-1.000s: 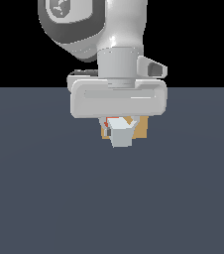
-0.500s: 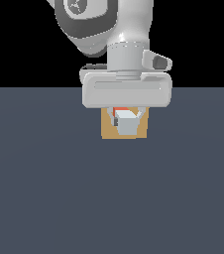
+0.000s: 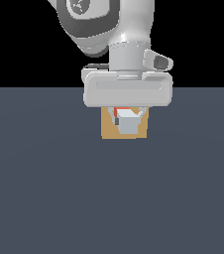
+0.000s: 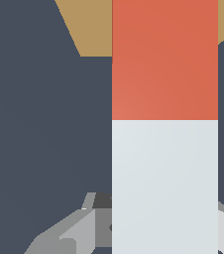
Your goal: Insert the peg into the horizontal hole in a box.
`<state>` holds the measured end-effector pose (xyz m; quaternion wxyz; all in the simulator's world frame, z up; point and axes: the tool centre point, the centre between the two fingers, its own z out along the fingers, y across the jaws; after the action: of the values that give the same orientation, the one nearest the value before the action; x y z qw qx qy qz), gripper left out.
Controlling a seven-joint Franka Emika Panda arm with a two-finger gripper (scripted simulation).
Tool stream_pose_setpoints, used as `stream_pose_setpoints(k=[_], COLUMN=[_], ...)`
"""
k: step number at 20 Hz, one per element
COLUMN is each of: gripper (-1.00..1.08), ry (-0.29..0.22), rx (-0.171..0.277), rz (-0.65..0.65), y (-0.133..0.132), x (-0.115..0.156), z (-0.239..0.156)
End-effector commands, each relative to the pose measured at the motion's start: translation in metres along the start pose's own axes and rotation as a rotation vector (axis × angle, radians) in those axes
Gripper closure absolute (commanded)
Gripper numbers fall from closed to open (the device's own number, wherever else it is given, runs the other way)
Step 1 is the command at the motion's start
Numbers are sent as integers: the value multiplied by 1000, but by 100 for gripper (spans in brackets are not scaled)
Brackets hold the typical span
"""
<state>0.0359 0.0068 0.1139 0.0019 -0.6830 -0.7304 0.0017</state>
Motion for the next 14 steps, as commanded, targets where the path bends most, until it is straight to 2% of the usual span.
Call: stream_pose_setpoints(k=[1, 9, 14], gripper=[108, 108, 108], ry=[0, 1, 1], rx=[-6, -4, -5], rz=[4, 5, 5], y=[4, 4, 3], x=[0, 2, 20], z=[-4, -3, -4])
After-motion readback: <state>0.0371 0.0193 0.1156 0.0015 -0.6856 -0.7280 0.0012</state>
